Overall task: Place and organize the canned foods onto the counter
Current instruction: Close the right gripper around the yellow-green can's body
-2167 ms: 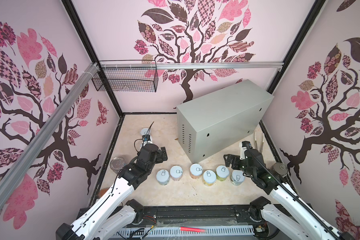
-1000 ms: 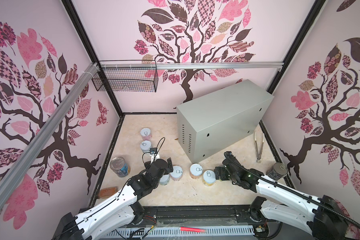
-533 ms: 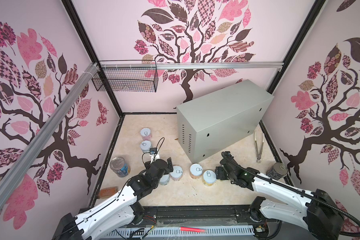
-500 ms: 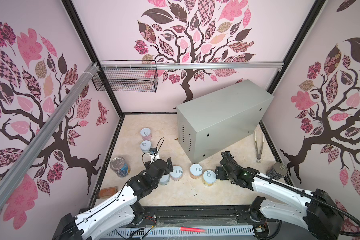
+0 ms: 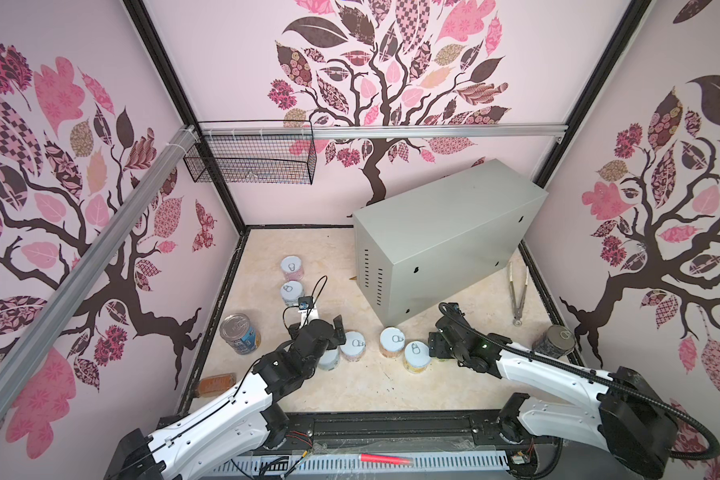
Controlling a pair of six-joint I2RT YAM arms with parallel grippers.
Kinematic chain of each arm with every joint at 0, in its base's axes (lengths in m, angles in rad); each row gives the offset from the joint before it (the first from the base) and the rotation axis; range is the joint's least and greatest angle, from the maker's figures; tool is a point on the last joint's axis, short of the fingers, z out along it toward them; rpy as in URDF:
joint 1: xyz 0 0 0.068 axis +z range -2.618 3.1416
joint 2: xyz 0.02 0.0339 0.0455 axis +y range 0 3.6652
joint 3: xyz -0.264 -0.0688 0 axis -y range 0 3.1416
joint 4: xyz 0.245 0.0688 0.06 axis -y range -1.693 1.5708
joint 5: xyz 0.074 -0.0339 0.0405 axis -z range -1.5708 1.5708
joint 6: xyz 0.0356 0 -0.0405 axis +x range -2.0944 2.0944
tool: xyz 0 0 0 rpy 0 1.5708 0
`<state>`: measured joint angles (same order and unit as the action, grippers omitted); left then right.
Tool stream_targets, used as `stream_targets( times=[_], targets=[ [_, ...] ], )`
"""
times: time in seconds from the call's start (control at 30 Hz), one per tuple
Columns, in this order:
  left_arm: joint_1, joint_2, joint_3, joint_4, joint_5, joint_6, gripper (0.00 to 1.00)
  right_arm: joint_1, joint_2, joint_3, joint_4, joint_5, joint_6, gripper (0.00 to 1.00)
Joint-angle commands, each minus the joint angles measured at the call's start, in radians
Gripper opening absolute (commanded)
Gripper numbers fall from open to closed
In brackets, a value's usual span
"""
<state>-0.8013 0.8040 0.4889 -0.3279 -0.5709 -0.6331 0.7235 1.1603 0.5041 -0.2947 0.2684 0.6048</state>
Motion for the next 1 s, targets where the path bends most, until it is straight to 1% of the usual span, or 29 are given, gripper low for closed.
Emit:
stream_targets(
  times=[0.0, 0.13, 0.37, 0.5, 0.57, 0.63, 0.73, 0.8, 0.87, 0.97],
  targets=[
    [-0.004, -0.016, -0.029, 0.021, 0.005, -0.003, 0.98, -0.001, 0.042, 0.000, -0.089, 0.015, 0.011, 1.00],
    [-0.004, -0.025, -0.032, 0.021, 0.005, -0.002, 0.98, -0.002, 0.073, 0.016, -0.087, -0.001, -0.002, 0.98],
    [-0.004, -0.036, -0.038, 0.021, 0.005, -0.002, 0.98, -0.001, 0.082, 0.024, -0.075, 0.015, -0.008, 0.90],
    [-0.004, -0.035, -0.037, 0.022, 0.005, -0.002, 0.98, -0.001, 0.084, 0.028, -0.074, 0.016, -0.015, 0.82],
    [-0.004, -0.035, -0.038, 0.022, 0.005, -0.002, 0.98, -0.002, 0.077, 0.026, -0.074, 0.015, -0.016, 0.77],
    [-0.004, -0.037, -0.039, 0.023, 0.005, -0.001, 0.98, -0.001, 0.064, 0.024, -0.076, 0.014, -0.017, 0.70],
    [-0.004, -0.026, -0.027, 0.030, 0.017, 0.015, 0.98, -0.002, 0.039, 0.021, -0.076, 0.014, -0.018, 0.57],
    [-0.004, -0.015, -0.015, 0.021, 0.024, 0.017, 0.98, -0.002, 0.025, 0.021, -0.078, 0.014, -0.017, 0.52],
    [-0.004, -0.008, -0.002, 0.012, 0.028, 0.003, 0.98, -0.002, 0.011, 0.025, -0.082, 0.014, -0.017, 0.50],
    [-0.004, -0.008, 0.010, 0.000, 0.061, -0.018, 0.98, -0.002, -0.011, 0.042, -0.106, 0.019, -0.024, 0.49]
  ],
)
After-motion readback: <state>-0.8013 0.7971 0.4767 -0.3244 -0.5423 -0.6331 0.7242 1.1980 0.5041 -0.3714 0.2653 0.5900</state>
